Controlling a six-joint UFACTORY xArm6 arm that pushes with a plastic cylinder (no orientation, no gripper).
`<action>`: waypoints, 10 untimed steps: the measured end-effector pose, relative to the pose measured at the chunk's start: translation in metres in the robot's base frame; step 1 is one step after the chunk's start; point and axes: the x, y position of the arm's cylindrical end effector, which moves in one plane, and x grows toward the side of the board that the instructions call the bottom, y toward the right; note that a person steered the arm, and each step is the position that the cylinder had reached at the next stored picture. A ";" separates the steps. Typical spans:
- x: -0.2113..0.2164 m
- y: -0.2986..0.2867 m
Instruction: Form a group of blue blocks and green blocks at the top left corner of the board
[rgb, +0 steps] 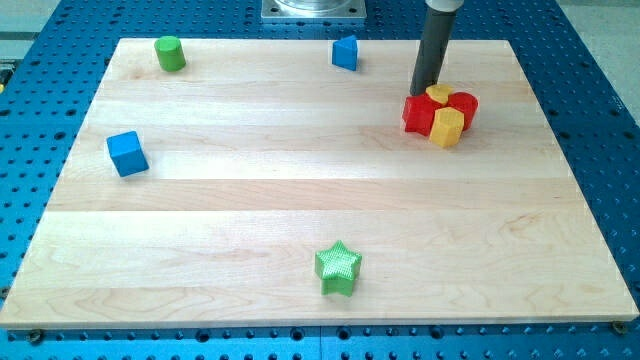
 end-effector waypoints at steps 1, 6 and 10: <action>-0.014 -0.003; -0.066 -0.005; -0.095 -0.202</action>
